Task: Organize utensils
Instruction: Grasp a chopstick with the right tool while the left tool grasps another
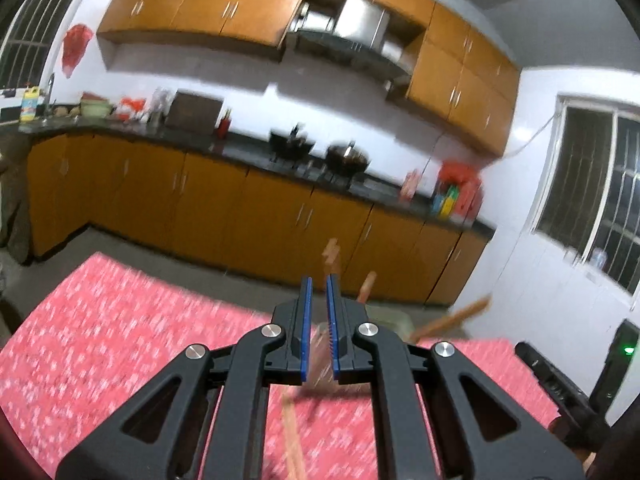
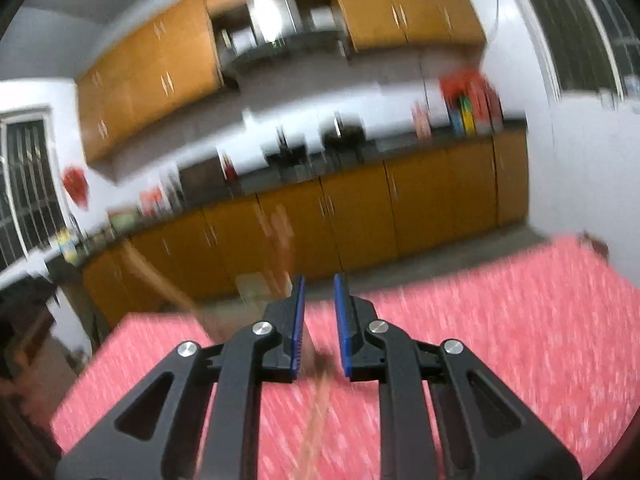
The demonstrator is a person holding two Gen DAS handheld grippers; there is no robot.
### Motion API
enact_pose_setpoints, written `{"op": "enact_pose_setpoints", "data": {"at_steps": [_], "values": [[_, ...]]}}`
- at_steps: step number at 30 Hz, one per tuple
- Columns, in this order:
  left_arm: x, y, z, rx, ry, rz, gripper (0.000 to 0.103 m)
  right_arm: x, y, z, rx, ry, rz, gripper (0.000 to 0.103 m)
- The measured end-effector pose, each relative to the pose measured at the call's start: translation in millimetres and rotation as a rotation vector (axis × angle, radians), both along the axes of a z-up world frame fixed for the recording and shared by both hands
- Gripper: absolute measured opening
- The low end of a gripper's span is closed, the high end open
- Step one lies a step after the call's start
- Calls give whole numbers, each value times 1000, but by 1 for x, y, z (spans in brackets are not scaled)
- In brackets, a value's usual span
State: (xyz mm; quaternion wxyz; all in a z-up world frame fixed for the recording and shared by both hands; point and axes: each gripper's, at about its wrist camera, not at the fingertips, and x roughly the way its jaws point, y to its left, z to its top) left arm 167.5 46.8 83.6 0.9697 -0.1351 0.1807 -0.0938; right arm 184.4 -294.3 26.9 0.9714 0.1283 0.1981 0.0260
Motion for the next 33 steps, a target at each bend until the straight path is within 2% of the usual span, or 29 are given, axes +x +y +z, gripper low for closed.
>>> {"op": "enact_pose_setpoints", "data": {"at_steps": [3, 5, 9, 15, 19, 21, 26, 33], "values": [[7, -3, -40, 44, 135, -28, 8, 11, -3, -63, 55, 236, 38, 17], [10, -6, -63, 58, 213, -52, 8, 14, 4, -94, 80, 339, 79, 17], [8, -15, -110, 78, 340, -106, 8, 10, 31, -131, 55, 431, 157, 17], [7, -23, -149, 55, 440, -145, 8, 15, 55, -150, -10, 481, 190, 17], [3, -26, -161, 46, 464, -157, 8, 20, 57, -152, -76, 482, 174, 9], [2, -27, -167, 44, 473, -166, 8, 20, 55, -151, -118, 479, 140, 8], [1, -35, -173, 45, 489, -200, 8, 21, 27, -152, -86, 479, 23, 8], [2, -48, -181, 101, 520, -217, 8, 17, 18, -151, -80, 477, 9, 8]]}}
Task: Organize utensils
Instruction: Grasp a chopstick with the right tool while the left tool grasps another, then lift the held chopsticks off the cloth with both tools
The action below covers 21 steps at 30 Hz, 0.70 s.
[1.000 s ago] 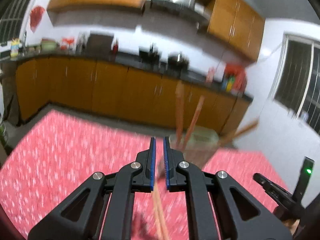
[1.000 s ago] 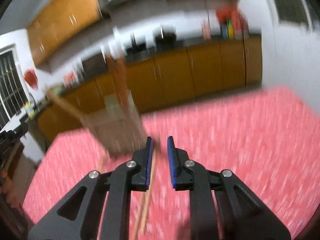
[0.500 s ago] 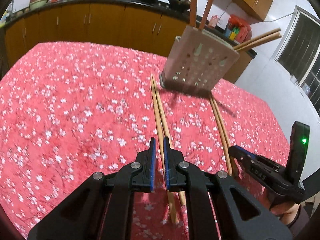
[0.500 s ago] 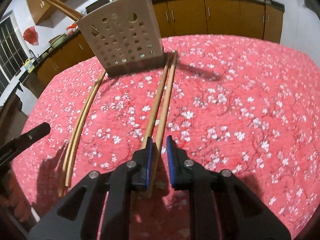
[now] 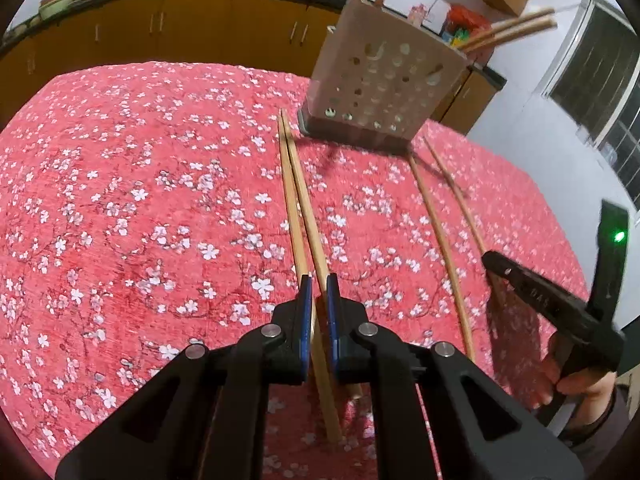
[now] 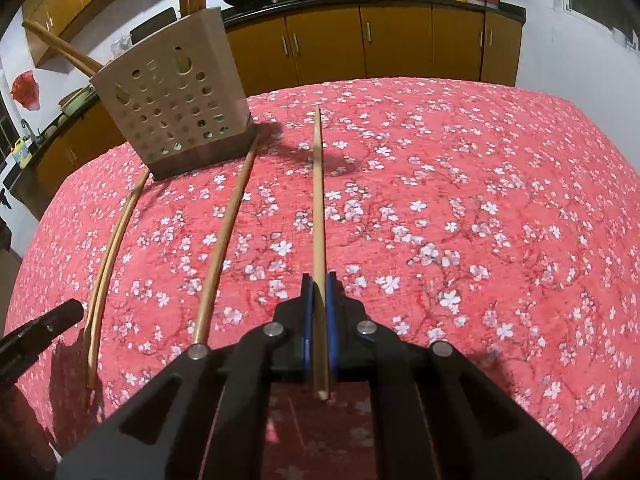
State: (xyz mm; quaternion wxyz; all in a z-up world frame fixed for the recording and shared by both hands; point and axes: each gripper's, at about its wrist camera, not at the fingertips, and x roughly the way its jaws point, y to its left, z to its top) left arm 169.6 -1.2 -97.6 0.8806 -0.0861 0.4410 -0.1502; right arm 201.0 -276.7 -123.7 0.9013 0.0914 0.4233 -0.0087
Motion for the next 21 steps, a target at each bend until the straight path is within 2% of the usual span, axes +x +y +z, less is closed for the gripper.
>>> {"op": "enact_pose_setpoints", "data": {"at_steps": [3, 9, 16, 21], "values": [[1, -7, -5, 67, 6, -5, 8, 1, 1, -1, -8, -2, 3, 8], [5, -10, -6, 152, -30, 24, 8, -2, 4, 0, -13, 2, 32, 9], [31, 24, -6, 185, -28, 132, 7, 4, 8, 0, -37, -5, 49, 8], [42, 48, -4, 165, -31, 175, 8, 18, 6, -1, -68, -16, 40, 8]]}}
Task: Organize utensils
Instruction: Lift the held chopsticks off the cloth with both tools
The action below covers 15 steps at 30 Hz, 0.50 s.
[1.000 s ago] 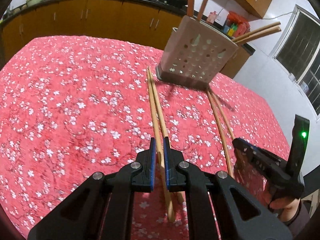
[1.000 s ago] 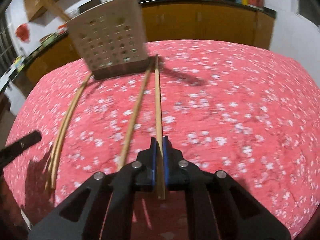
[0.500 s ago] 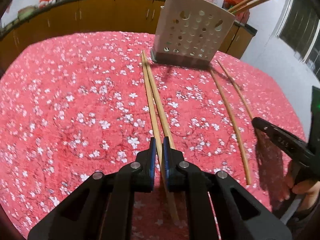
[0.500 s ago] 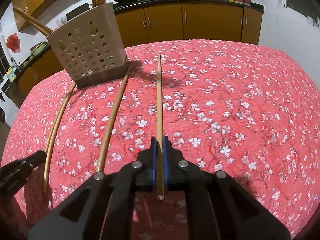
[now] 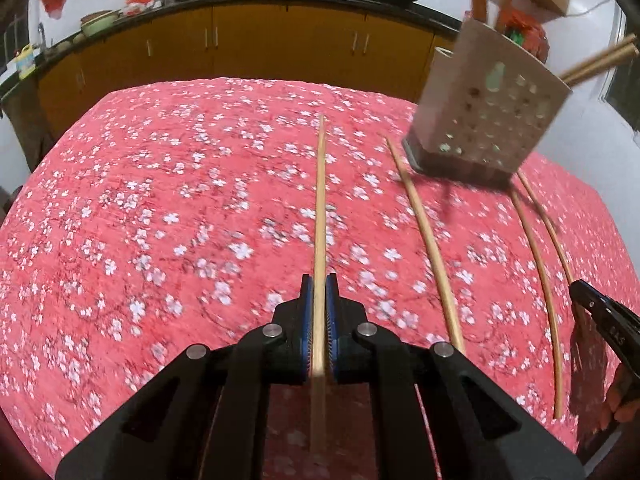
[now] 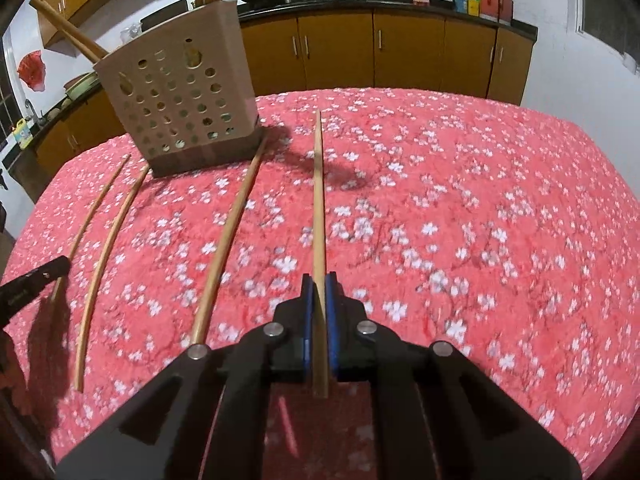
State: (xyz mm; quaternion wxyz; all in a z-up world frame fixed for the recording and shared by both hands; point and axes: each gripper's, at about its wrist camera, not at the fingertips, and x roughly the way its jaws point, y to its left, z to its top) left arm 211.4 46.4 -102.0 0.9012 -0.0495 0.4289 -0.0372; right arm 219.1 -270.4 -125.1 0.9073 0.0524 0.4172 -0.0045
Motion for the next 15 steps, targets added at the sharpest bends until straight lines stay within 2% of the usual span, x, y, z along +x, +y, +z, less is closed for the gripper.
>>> {"op": "enact_pose_setpoints", "data": {"at_steps": [5, 10, 15], "values": [[-3, 0, 0, 19, -22, -4, 8, 10, -4, -3, 15, -1, -11, 8], [-5, 3, 1, -19, -21, -1, 8, 11, -4, -4, 18, -1, -12, 8], [-5, 3, 0, -22, -20, 0, 8, 12, -5, -4, 16, -1, -11, 8]]}}
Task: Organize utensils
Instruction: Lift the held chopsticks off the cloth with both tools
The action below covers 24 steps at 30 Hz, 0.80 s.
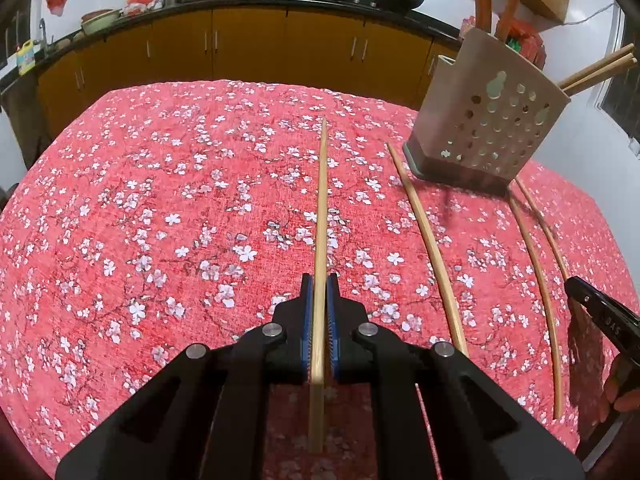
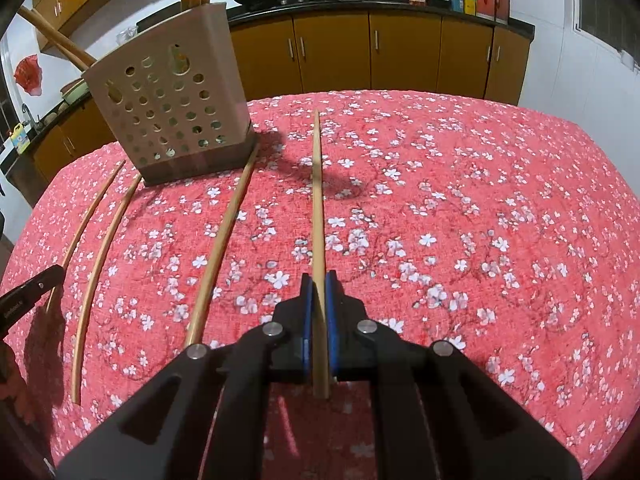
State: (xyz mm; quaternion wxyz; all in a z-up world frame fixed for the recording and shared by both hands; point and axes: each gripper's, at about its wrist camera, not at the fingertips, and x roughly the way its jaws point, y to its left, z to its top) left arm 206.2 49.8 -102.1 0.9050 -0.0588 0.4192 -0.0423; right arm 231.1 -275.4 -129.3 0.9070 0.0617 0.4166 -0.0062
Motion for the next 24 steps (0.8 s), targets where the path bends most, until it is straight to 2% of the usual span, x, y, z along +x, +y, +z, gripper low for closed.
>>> {"op": "enact_pose_setpoints", "data": {"at_steps": [24], "values": [[-3, 0, 1, -28, 2, 5, 8, -1, 0, 0, 9, -1, -3, 8]]}}
